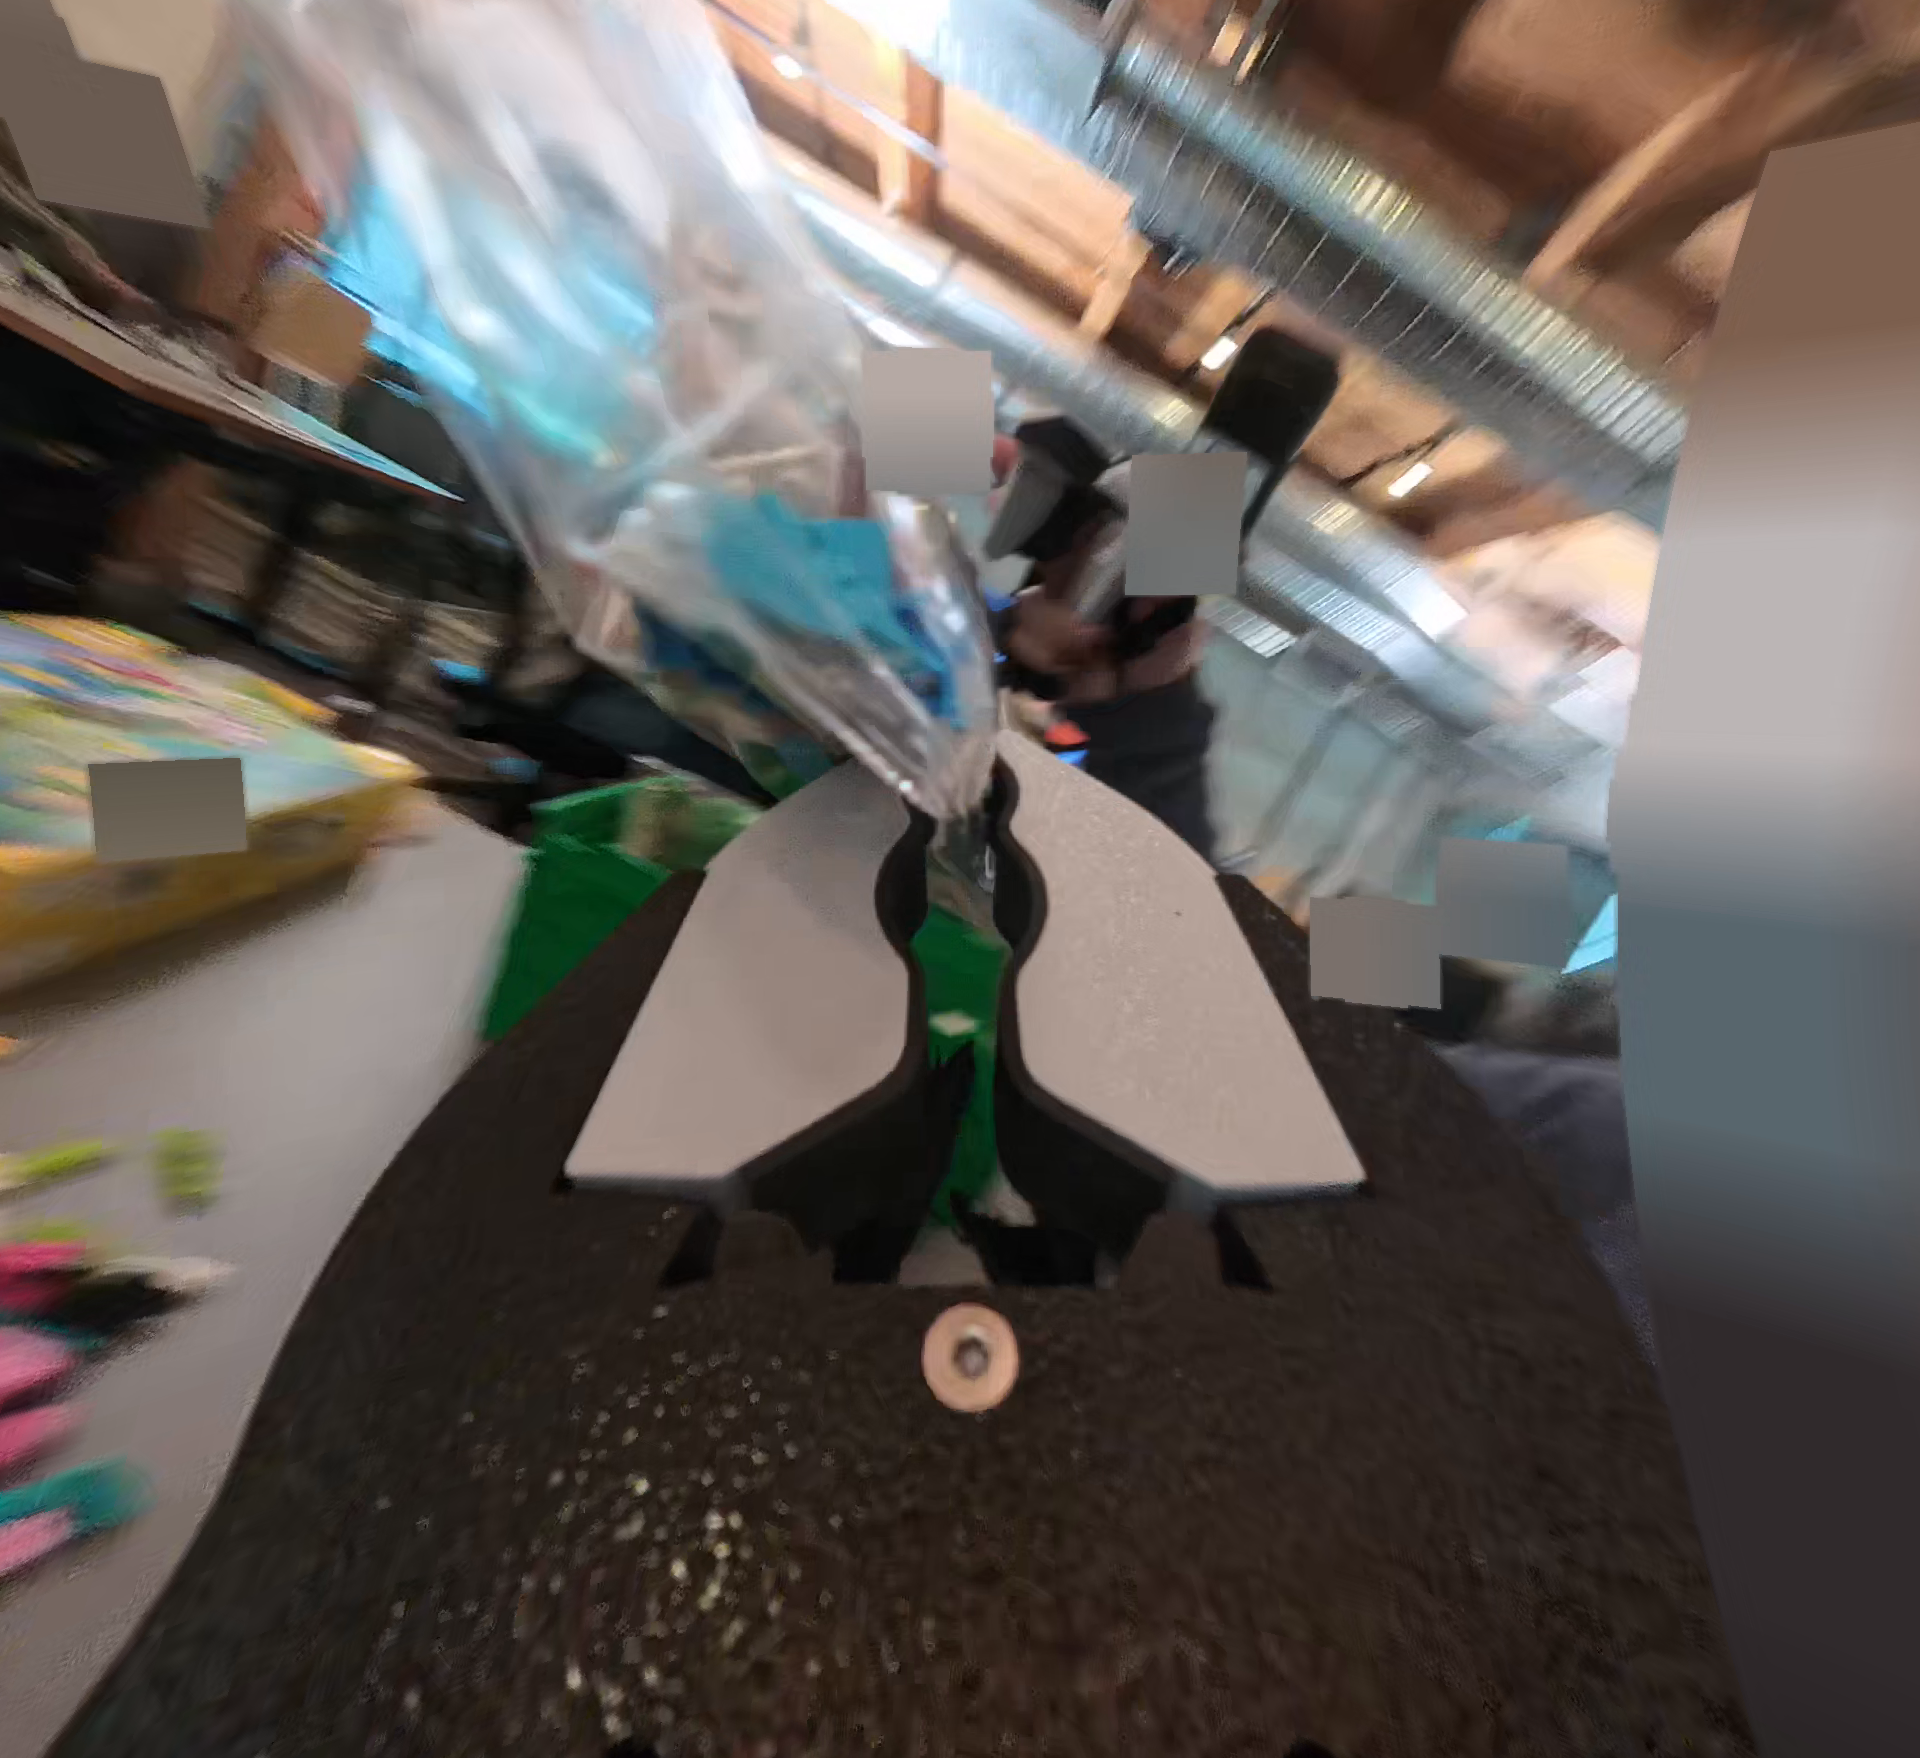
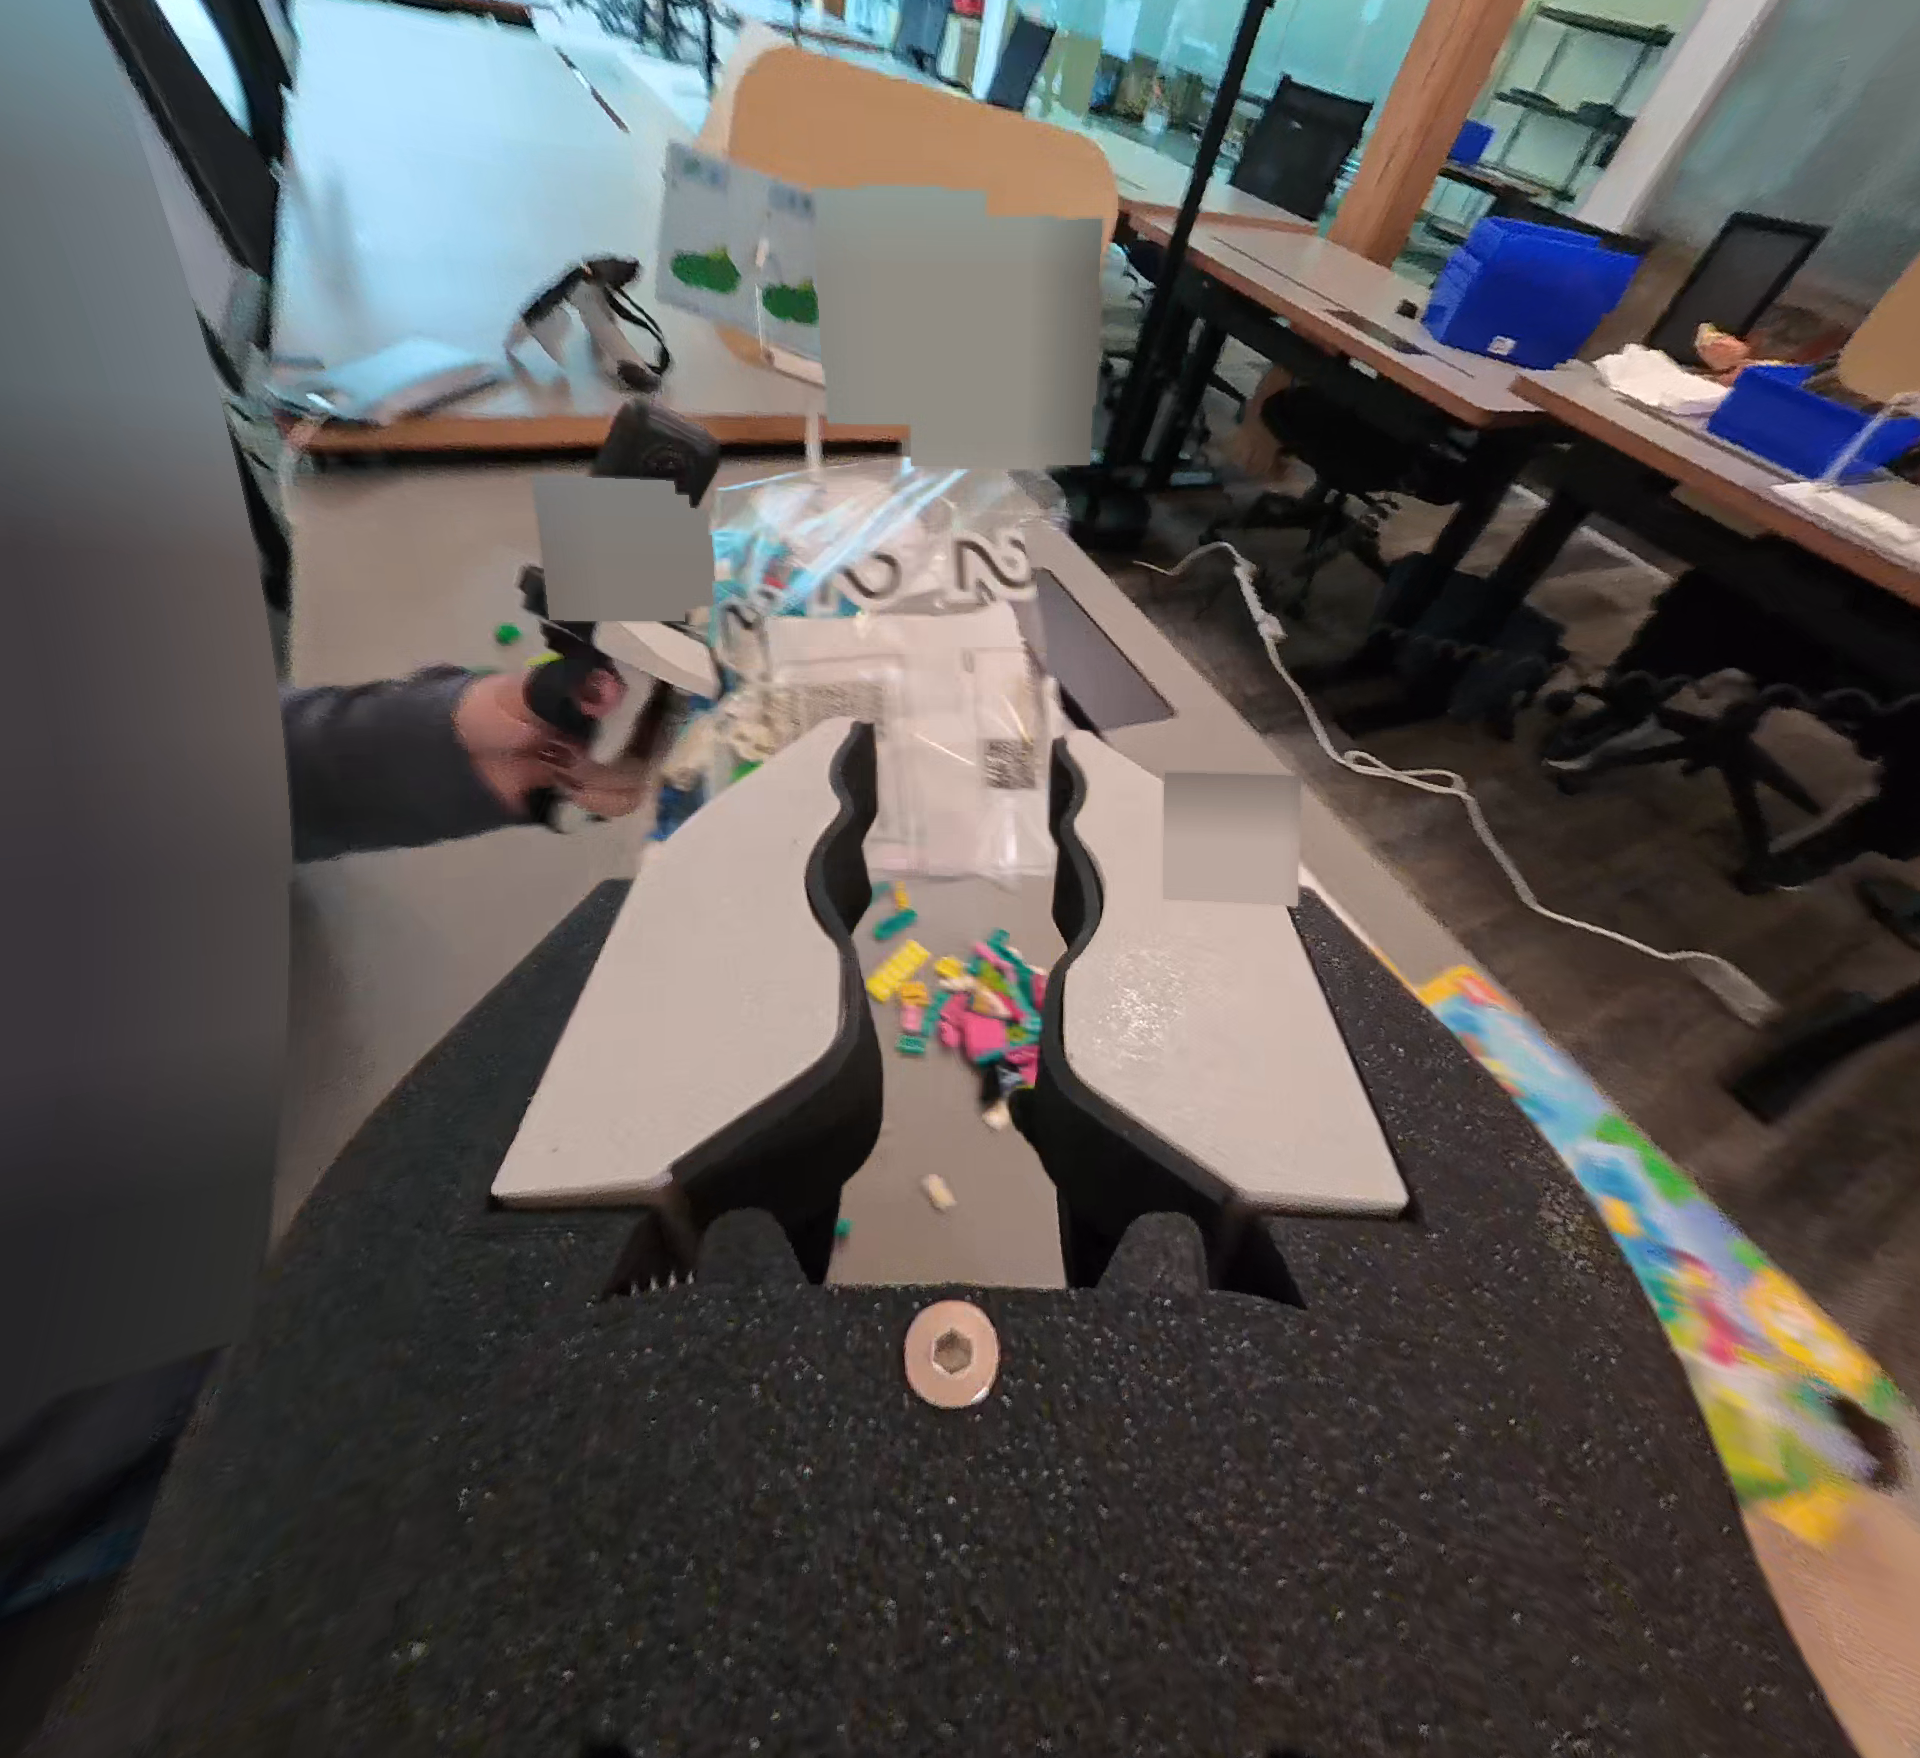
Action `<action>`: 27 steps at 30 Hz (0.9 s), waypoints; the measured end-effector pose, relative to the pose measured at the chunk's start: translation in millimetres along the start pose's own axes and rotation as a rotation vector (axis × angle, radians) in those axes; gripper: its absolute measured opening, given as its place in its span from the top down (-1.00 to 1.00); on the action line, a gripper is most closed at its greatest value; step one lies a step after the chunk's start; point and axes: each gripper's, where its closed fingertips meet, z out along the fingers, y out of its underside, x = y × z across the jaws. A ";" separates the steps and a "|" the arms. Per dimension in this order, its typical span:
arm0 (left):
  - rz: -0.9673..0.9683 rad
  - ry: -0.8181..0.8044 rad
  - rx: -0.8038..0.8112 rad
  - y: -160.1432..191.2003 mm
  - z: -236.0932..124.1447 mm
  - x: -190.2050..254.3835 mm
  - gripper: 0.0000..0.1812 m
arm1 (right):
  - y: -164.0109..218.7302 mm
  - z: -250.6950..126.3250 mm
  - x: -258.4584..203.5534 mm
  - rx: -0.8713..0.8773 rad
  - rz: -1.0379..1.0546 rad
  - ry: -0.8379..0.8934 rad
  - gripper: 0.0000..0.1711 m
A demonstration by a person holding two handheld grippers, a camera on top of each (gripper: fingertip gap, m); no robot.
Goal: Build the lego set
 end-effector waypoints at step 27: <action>2.670 -0.486 -0.830 43.0 -48.7 -57.1 0.92 | 100.7 56.8 -75.1 0.061 0.757 -0.729 0.09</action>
